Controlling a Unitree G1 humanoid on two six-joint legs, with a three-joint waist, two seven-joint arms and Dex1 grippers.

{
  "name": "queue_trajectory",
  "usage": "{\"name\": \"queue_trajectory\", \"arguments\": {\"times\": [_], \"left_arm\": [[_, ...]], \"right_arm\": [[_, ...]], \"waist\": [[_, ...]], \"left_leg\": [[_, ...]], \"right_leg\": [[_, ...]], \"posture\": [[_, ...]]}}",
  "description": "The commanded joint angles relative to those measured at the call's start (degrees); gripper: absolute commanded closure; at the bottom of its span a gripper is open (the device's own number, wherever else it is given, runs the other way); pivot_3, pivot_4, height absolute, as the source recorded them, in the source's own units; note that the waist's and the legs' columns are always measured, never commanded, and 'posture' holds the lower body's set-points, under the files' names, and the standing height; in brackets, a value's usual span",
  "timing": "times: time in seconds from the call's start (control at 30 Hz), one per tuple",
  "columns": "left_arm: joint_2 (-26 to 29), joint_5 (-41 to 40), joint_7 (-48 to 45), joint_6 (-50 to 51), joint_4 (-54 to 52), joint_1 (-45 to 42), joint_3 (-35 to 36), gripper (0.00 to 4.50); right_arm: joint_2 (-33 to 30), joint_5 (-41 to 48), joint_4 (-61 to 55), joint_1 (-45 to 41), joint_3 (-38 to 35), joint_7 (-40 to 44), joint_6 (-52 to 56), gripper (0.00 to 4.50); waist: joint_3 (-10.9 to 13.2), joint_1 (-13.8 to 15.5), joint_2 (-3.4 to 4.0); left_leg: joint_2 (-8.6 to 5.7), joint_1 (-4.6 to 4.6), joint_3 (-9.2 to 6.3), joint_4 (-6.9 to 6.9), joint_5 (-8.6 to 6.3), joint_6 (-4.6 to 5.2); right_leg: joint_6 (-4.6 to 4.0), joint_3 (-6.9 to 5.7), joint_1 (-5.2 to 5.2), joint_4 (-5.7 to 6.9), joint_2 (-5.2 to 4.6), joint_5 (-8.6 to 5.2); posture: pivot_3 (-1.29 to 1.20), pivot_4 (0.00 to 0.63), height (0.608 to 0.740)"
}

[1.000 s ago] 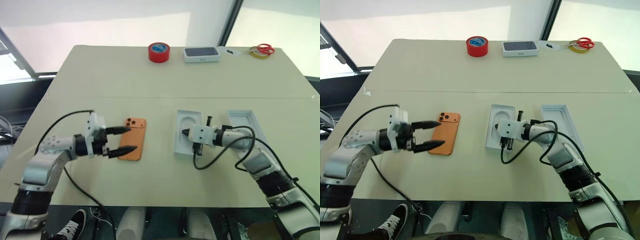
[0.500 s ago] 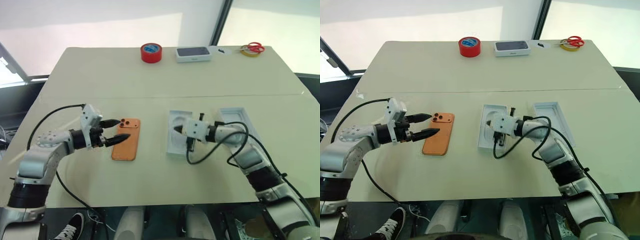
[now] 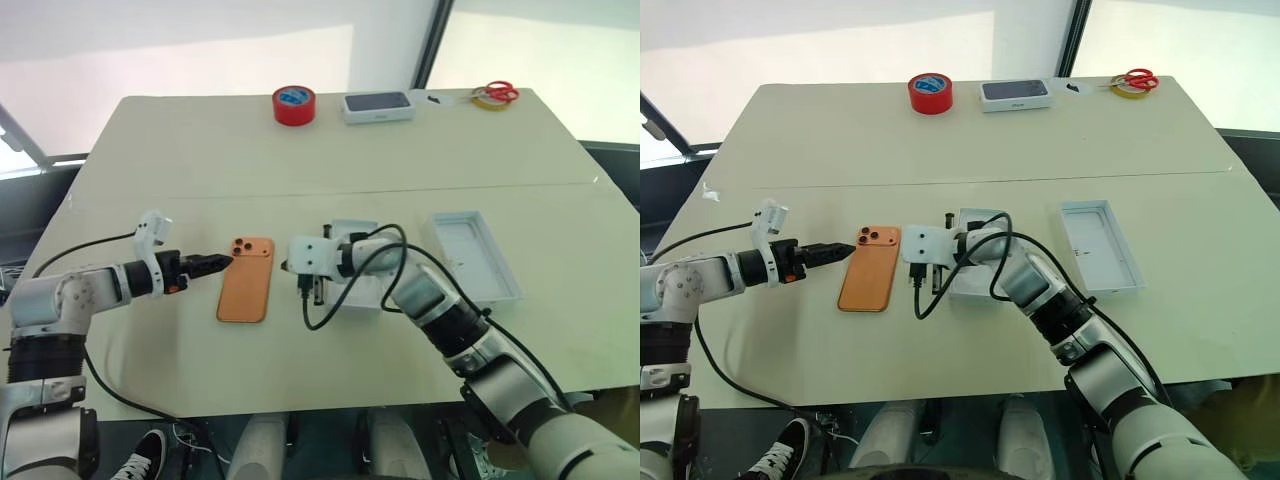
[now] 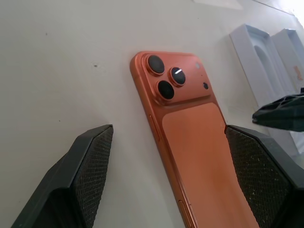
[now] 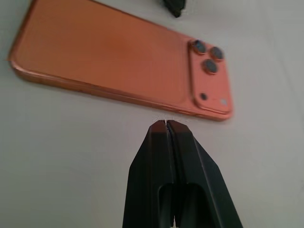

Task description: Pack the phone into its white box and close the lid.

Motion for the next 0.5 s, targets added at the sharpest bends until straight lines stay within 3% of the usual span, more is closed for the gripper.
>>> {"name": "queue_trajectory", "arguments": {"times": [0.03,0.3,0.5], "left_arm": [[-0.2,0.2,1.2,1.6,-2.5,2.0,-0.7,0.54],[-10.8,-1.0,11.3,9.6,-2.0,2.3,1.8,0.54],[-13.6,-2.3,14.1,16.6,-6.2,2.3,0.3,0.54]], "right_arm": [[0.4,-1.2,-2.1,-0.5,1.9,1.8,2.7,4.47],[2.8,-3.6,1.1,-0.6,3.6,-0.6,4.1,4.47],[3.0,-3.1,2.2,-0.7,1.7,-1.9,3.3,4.47]], "waist": [[0.0,0.1,-0.02],[-0.4,0.6,0.09],[-0.7,0.8,0.15]], "left_leg": [[0.0,0.01,-0.01,0.0,-0.01,-0.02],[-0.08,0.34,0.01,-0.07,-0.1,-0.15],[-0.1,0.94,0.03,-0.22,-0.13,-0.16]], "right_leg": [[0.0,0.0,-0.06,-0.01,0.0,0.0],[-0.01,0.01,0.21,-0.02,-0.11,0.0],[-0.02,0.02,0.72,-0.13,-0.16,-0.02]], "posture": [[0.0,0.15,0.74],[0.0,0.15,0.74],[0.0,0.15,0.74]]}}
